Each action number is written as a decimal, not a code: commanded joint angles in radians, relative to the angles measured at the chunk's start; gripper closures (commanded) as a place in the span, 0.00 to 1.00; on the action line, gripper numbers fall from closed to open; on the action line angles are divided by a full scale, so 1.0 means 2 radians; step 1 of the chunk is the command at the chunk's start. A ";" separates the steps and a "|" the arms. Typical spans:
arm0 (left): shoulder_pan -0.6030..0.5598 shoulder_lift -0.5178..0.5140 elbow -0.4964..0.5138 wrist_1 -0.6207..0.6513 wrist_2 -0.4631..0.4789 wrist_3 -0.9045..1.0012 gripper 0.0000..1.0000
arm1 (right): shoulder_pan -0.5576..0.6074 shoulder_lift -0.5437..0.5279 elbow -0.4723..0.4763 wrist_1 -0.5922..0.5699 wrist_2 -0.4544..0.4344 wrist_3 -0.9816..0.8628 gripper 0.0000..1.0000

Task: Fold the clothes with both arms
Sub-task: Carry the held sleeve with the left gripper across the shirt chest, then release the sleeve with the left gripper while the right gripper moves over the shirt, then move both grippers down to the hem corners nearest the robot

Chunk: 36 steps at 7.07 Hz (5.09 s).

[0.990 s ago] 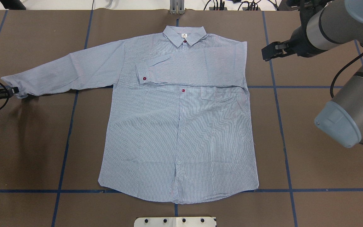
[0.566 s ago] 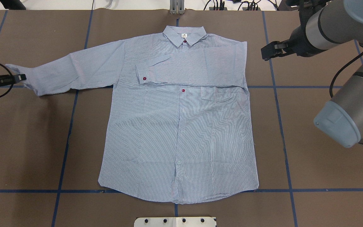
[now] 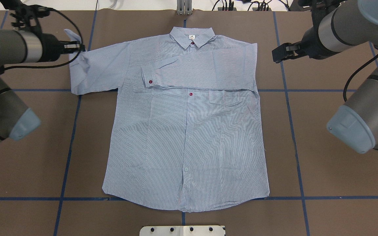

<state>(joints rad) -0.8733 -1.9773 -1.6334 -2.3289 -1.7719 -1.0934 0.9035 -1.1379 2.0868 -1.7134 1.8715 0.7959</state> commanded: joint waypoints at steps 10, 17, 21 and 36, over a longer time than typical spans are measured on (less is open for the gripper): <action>0.146 -0.278 0.129 0.168 0.117 -0.121 1.00 | 0.000 -0.002 0.000 0.000 0.000 0.000 0.00; 0.219 -0.320 0.185 0.160 0.163 -0.146 0.01 | -0.002 -0.002 -0.001 0.000 0.000 0.010 0.00; 0.211 -0.272 0.037 0.286 0.116 -0.042 0.00 | -0.071 0.004 0.001 0.050 -0.050 0.138 0.00; 0.353 0.201 -0.220 0.153 0.188 -0.181 0.22 | -0.393 -0.210 0.117 0.179 -0.340 0.405 0.00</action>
<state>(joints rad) -0.1963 -1.5500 -2.0771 -2.0758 -1.3969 -1.4346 0.1194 -1.5589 2.3208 -1.3560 1.1956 1.6061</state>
